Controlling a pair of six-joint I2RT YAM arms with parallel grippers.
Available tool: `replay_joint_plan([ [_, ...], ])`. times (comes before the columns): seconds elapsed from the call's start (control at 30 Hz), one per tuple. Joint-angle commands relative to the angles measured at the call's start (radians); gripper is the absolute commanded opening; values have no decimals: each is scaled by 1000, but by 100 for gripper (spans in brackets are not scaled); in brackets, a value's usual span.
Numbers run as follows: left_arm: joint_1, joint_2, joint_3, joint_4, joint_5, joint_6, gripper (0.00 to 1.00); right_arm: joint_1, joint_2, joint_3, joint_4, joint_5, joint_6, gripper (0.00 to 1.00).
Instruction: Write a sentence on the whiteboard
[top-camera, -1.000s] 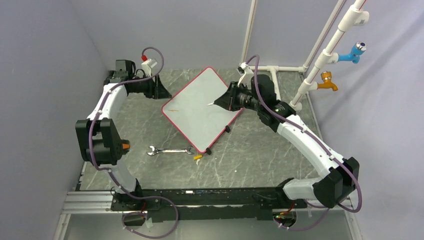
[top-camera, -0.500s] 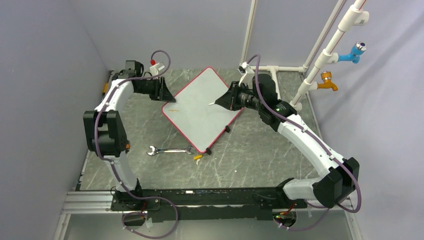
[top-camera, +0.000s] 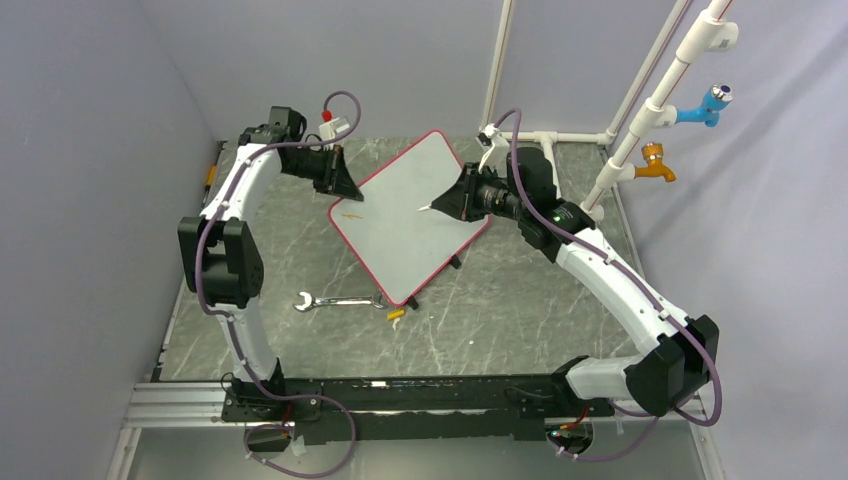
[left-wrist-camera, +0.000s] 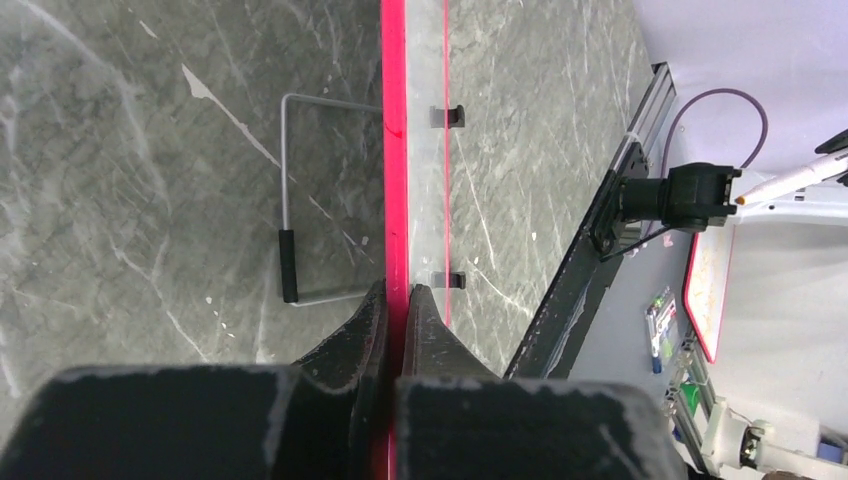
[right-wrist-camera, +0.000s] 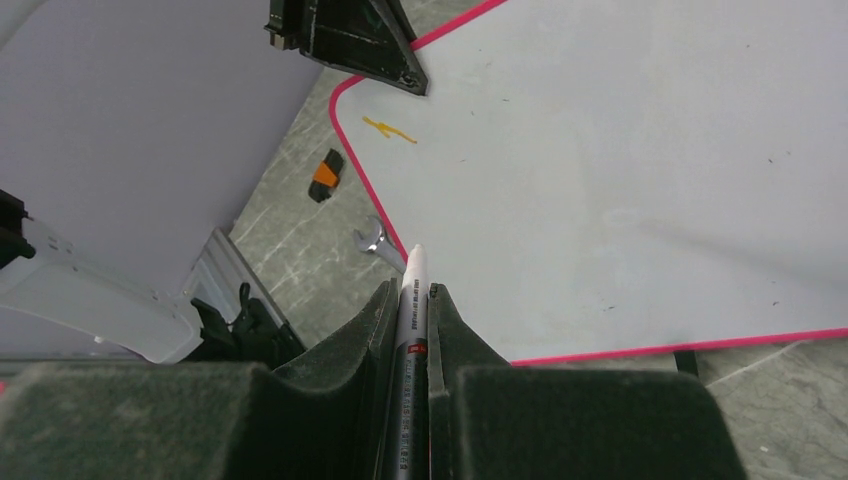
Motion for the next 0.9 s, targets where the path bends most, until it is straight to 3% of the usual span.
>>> replay_joint_plan([
  [0.0, -42, -8, 76, -45, -111, 142, 0, -6, -35, -19, 27, -36, -20, 0],
  [0.23, -50, -40, 66, -12, -133, 111, 0, 15, -36, -84, 153, -60, -31, 0],
  [0.57, -67, -118, -31, 65, -176, 71, 0, 247, 96, 13, 204, 233, -204, 0],
  [0.87, -73, -151, -63, 78, -195, 62, 0, 303, 249, 140, 220, 309, -251, 0],
])
